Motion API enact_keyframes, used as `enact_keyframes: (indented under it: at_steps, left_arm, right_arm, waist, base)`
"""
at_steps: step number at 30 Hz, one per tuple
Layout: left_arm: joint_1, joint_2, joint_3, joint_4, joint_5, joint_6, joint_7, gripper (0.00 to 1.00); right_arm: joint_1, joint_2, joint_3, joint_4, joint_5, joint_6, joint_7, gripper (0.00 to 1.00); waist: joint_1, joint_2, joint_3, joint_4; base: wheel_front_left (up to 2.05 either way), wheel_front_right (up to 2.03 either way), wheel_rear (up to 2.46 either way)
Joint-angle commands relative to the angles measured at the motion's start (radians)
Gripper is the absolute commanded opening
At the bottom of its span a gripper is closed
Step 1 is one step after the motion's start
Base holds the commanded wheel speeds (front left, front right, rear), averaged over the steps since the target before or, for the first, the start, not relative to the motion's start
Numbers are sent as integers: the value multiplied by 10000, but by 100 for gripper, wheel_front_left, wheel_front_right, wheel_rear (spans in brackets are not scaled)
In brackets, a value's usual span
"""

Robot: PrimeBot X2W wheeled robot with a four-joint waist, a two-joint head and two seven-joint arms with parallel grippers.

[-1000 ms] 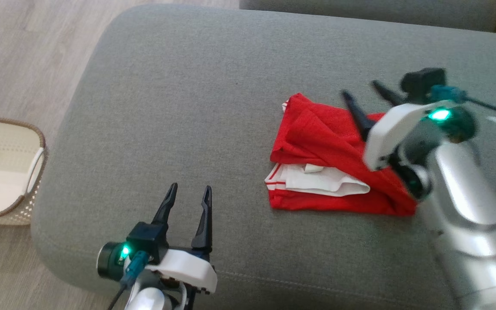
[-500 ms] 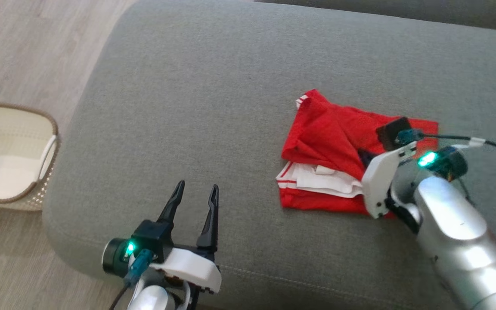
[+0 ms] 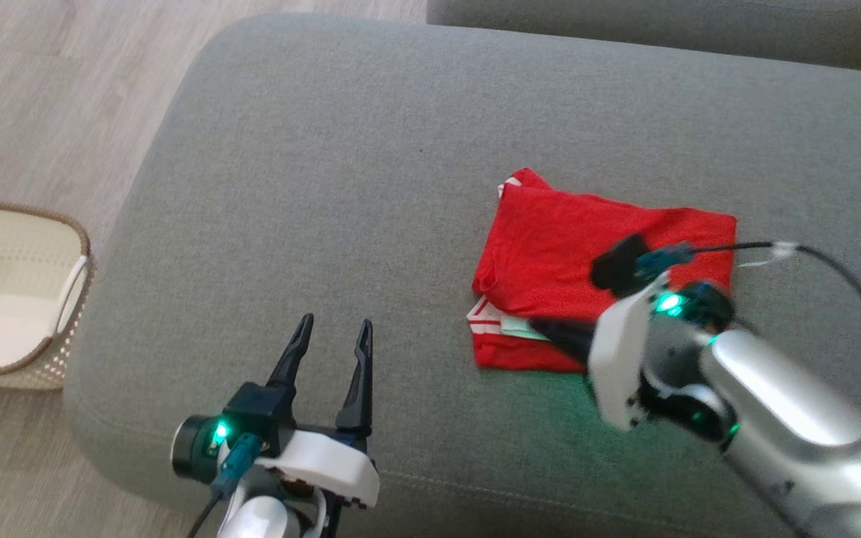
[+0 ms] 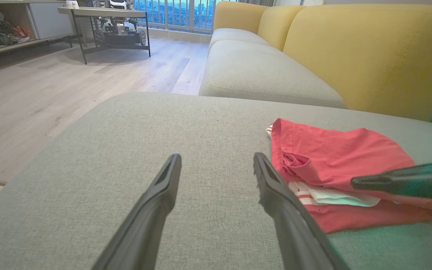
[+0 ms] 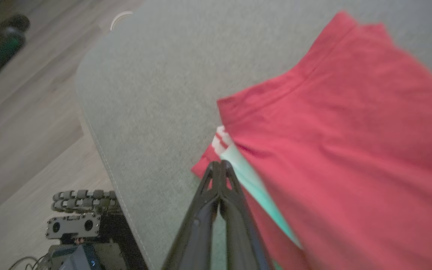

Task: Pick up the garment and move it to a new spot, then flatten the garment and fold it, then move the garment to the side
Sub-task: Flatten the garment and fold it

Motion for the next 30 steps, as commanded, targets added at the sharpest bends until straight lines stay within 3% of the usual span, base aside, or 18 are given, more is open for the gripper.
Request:
enact_keyframes:
  at_steps: [1, 2, 3, 4, 5, 9, 13, 14, 15, 19, 23, 27, 30]
  left_arm:
    - [-137, 27, 316, -329, 121, 45, -120, 100]
    - [-116, 38, 320, -336, 123, 56, -120, 100]
    - [-97, 49, 324, -350, 129, 65, -120, 100]
    - [-81, 57, 328, -370, 132, 73, -120, 100]
    - [-70, 60, 327, -390, 137, 79, -120, 100]
    - [-60, 73, 305, -426, 161, 70, -120, 100]
    - [-114, 72, 242, -368, 192, 16, -120, 100]
    - [-129, 70, 220, -347, 196, -5, -120, 100]
    - [-140, 68, 200, -327, 200, -21, -120, 100]
    - [-143, 65, 170, -245, 198, -40, -120, 100]
    - [-60, 90, 202, -217, 160, -10, -120, 100]
    - [40, 98, 213, -198, 125, 37, -120, 100]
    - [112, 101, 237, -228, 109, 79, -120, 100]
  right_arm:
    - [-237, -213, -230, -388, -113, -2, -207, 5]
    - [-235, -402, -429, -481, -273, -2, -405, 13]
    - [-220, -542, -661, -486, -477, -2, -640, 28]
    - [-197, -618, -902, -427, -706, -2, -926, 49]
    - [-158, -636, -1111, -318, -931, -2, -1222, 100]
    - [-52, -299, -1532, 567, -1919, -2, -2535, 100]
    - [-160, 483, -1564, 2254, -2949, -2, -3680, 100]
    - [-230, 731, -1576, 2736, -3195, -2, -3939, 30]
    - [-301, 993, -1601, 3222, -3414, -2, -4184, 0]
    - [-497, 2109, -1485, 4893, -3750, -2, -4751, 0]
    - [-371, 2914, -758, 5389, -3060, -2, -4948, 0]
    - [0, 3087, 554, 4845, -1953, -2, -4867, 0]
    - [144, 2871, 971, 4452, -1489, -2, -5094, 0]
  waist:
    - [0, 0, -65, -60]
    - [0, 0, -105, -87]
    - [0, 0, -141, -107]
    - [0, 0, -171, -123]
    - [0, 0, -196, -130]
    - [0, 0, -279, -119]
    - [0, 0, -321, 14]
    - [0, 0, -331, 71]
    - [0, 0, -338, 137]
    - [0, 0, -402, 414]
    - [0, 0, -537, 566]
    - [0, 0, -719, 560]
    - [0, 0, -830, 477]
  base:
    - [0, 0, 0]
    - [0, 0, 0]
    - [0, 0, 0]
    - [0, 0, 0]
    - [0, 0, 0]
    - [0, 0, 0]
    - [0, 0, 0]
    - [0, 0, 0]
    - [0, 0, 0]
    - [0, 0, 0]
    - [0, 0, 0]
    - [0, 0, 0]
    - [0, 0, 0]
